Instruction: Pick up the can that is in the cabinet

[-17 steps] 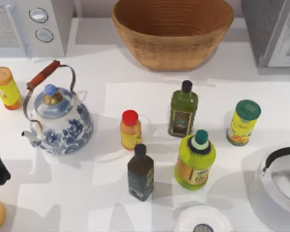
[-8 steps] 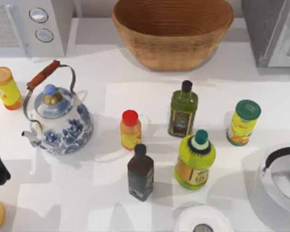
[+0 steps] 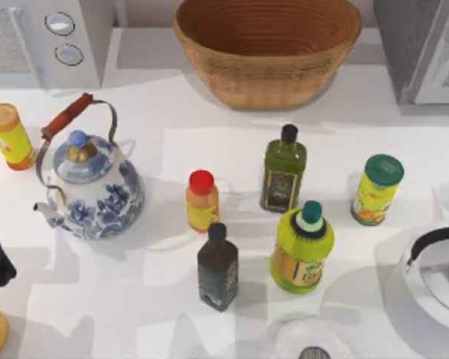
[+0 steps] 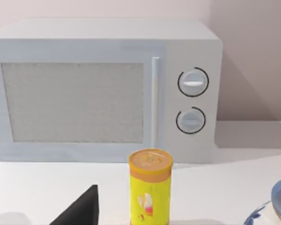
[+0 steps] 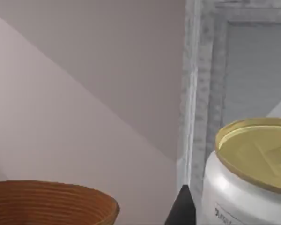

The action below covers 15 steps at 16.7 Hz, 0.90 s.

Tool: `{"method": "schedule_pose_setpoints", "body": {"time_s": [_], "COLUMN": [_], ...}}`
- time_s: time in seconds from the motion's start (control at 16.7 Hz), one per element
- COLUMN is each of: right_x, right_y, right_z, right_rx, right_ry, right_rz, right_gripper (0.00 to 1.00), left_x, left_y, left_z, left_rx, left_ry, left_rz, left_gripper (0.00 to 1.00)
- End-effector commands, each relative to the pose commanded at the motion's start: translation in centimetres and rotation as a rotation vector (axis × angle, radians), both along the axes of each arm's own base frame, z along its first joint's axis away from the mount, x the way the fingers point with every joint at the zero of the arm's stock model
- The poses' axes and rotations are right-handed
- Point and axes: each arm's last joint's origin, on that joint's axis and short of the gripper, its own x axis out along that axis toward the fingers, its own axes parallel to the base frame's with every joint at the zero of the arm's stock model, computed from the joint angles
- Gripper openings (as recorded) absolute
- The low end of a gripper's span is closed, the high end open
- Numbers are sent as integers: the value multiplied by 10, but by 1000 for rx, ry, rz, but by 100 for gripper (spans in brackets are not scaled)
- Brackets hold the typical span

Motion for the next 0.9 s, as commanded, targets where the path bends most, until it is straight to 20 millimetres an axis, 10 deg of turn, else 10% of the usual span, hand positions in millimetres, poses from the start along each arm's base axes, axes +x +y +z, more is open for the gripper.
{"method": "schedule_pose_setpoints", "body": {"time_s": [0.48,0.66,0.9], "right_x": [94,162,237], "right_y": [-11,-39,-101], "right_z": [103,89,13], "right_rx": [-180,-229,-220], "right_ry": [-164,-107,28], "right_rz": [433,545,604], "right_gripper": [0,0,0], "left_x": [0,0,0], "left_y": [0,0,0], "left_z": [0,0,0], "left_rx": [0,0,0], "left_ry": [0,0,0], "left_rz": [0,0,0], "left_gripper": [100,100,100]}}
